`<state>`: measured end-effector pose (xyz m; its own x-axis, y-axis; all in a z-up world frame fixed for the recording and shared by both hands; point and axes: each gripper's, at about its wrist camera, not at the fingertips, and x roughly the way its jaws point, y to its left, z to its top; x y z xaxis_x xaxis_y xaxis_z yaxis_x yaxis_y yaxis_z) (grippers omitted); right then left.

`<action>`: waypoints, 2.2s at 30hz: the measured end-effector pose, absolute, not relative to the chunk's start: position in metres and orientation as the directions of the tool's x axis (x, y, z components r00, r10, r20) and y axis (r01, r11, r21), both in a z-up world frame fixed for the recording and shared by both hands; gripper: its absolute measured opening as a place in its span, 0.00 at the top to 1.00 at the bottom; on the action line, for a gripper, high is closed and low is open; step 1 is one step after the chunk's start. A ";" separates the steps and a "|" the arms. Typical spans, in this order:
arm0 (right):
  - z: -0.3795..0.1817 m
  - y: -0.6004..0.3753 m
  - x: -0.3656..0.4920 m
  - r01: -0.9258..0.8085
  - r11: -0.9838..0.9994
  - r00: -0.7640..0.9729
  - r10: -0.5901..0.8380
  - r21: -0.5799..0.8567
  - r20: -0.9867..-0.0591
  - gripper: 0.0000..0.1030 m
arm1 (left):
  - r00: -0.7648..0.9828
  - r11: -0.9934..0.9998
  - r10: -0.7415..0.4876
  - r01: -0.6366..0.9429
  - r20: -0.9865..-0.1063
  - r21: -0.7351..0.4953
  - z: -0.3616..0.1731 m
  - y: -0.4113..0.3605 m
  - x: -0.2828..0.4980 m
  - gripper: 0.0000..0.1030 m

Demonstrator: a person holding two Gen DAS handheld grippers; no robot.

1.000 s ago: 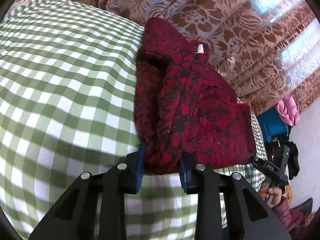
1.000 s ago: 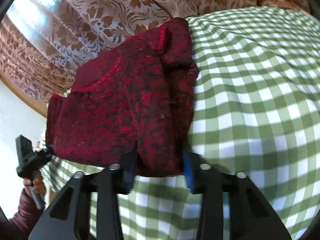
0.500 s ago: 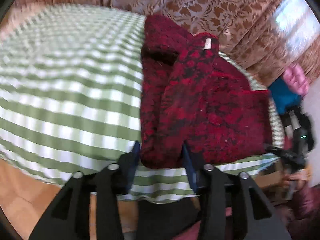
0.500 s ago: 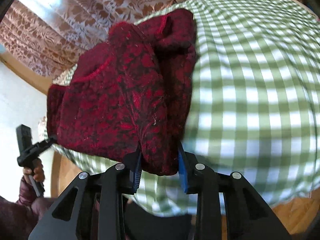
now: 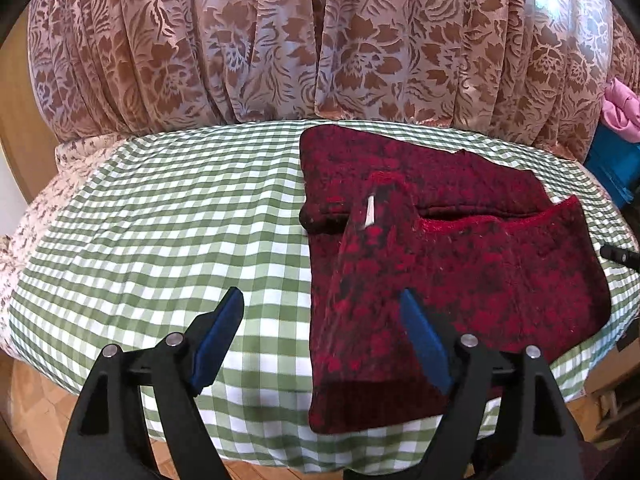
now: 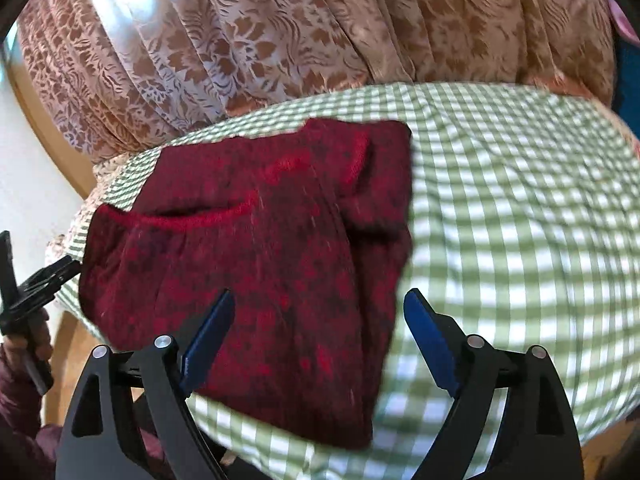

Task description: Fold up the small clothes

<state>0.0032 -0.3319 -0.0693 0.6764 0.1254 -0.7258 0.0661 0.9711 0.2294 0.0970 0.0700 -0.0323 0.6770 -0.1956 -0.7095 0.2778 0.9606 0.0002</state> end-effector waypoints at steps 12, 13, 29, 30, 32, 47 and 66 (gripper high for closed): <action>-0.065 -0.322 0.059 0.038 0.989 0.690 0.080 0.146 -0.719 0.17 | 0.622 0.949 -0.264 0.303 -0.737 -0.084 -0.045 0.063 0.123 0.26; -0.066 -0.322 0.061 0.039 0.988 0.690 0.080 0.147 -0.719 0.17 | 0.619 0.946 -0.277 0.309 -0.735 -0.097 -0.045 0.062 0.124 0.26; -0.081 -0.313 0.063 0.038 0.995 0.646 0.048 0.095 -0.762 0.76 | 0.560 0.893 -0.432 0.377 -0.707 -0.247 -0.059 0.058 0.131 0.83; -0.076 -0.307 0.062 0.037 0.997 0.650 0.024 0.063 -0.759 0.76 | 0.562 0.893 -0.432 0.377 -0.705 -0.247 -0.059 0.059 0.131 0.84; -0.068 -0.299 0.060 0.035 0.999 0.660 -0.006 0.022 -0.751 0.77 | 0.568 0.893 -0.434 0.376 -0.699 -0.249 -0.058 0.061 0.130 0.84; -0.051 -0.258 0.043 0.043 0.976 0.706 -0.181 -0.213 -0.685 0.77 | 0.581 0.909 -0.403 0.342 -0.707 -0.238 -0.058 0.061 0.126 0.84; -0.019 -0.277 0.028 0.022 0.995 0.752 -0.078 -0.094 -0.654 0.80 | 0.666 0.876 -0.475 0.416 -0.575 -0.243 0.007 0.070 0.107 0.87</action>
